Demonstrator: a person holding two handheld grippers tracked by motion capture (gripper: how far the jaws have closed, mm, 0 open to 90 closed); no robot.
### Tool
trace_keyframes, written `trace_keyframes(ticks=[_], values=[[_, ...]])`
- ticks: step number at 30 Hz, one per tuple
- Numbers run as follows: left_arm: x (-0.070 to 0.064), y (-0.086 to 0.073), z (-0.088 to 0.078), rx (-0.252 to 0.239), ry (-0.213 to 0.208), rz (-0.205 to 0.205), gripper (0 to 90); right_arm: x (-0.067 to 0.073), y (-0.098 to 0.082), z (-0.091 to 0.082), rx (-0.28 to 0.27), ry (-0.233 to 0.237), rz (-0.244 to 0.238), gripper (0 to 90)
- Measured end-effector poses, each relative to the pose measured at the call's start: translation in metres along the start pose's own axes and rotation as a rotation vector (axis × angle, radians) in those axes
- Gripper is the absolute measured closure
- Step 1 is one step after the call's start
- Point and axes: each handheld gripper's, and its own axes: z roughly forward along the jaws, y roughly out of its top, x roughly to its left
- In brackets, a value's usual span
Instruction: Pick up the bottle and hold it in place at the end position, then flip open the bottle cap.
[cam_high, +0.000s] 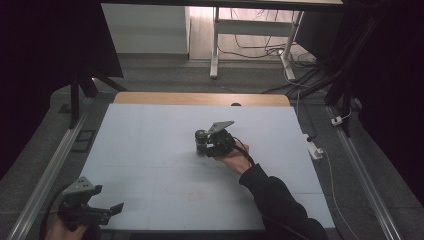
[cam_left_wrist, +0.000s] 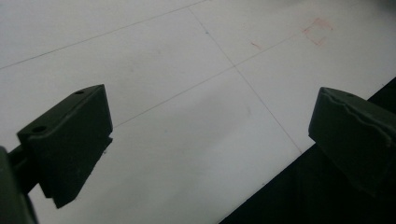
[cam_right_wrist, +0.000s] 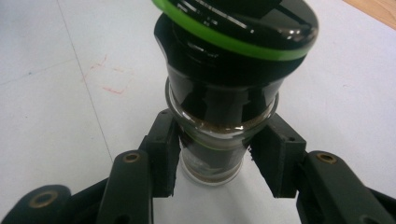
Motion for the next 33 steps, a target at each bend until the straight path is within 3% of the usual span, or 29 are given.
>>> trace_keyframes(ticks=[23, 33], values=[[-0.0012, 0.0007, -0.0004, -0.009, -0.001, 0.001, 0.0, 0.0002, -0.0018, -0.0002, 0.0, 0.001, -0.002, 52.7], [-0.0028, 0.0093, 0.0012, -0.046, -0.014, 0.05, 0.0, 0.0001, -0.0017, -0.0001, 0.002, 0.002, 0.0, 52.7]])
